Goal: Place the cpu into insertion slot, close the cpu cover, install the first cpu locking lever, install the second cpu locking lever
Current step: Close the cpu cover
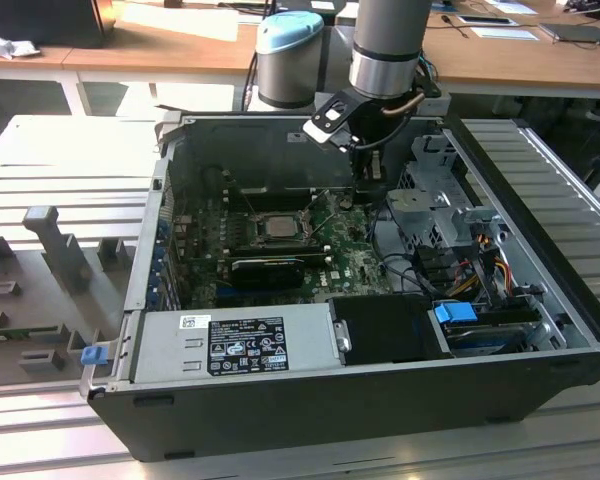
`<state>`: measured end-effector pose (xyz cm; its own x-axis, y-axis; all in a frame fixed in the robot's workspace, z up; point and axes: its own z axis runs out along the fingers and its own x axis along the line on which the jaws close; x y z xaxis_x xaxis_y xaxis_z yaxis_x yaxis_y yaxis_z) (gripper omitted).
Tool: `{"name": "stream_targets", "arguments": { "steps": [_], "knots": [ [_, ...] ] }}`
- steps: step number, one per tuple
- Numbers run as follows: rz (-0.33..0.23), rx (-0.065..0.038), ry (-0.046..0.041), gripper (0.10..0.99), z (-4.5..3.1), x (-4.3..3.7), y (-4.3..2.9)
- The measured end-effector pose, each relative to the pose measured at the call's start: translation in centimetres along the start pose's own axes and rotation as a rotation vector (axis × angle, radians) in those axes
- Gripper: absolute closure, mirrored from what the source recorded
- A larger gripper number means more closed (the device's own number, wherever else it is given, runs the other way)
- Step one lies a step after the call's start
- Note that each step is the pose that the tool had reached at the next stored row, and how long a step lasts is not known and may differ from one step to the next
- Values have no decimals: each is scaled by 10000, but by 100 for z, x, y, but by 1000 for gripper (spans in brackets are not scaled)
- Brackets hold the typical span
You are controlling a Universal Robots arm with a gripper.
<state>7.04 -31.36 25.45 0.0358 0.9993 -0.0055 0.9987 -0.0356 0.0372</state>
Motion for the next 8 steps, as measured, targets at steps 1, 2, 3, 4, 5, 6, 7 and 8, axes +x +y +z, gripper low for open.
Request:
{"name": "stream_targets", "arguments": {
  "steps": [1,2,3,4,5,6,7,8],
  "knots": [
    [0,1,0,980,2,0,-35],
    [1,0,1,980,4,1,-58],
    [0,0,1,980,6,4,-69],
    [1,1,0,980,7,8,-76],
    [7,0,2,980,7,10,-83],
    [10,1,1,980,7,14,-111],
    [14,1,2,980,7,15,-128],
    [17,1,1,980,8,16,-154]
  ]
}}
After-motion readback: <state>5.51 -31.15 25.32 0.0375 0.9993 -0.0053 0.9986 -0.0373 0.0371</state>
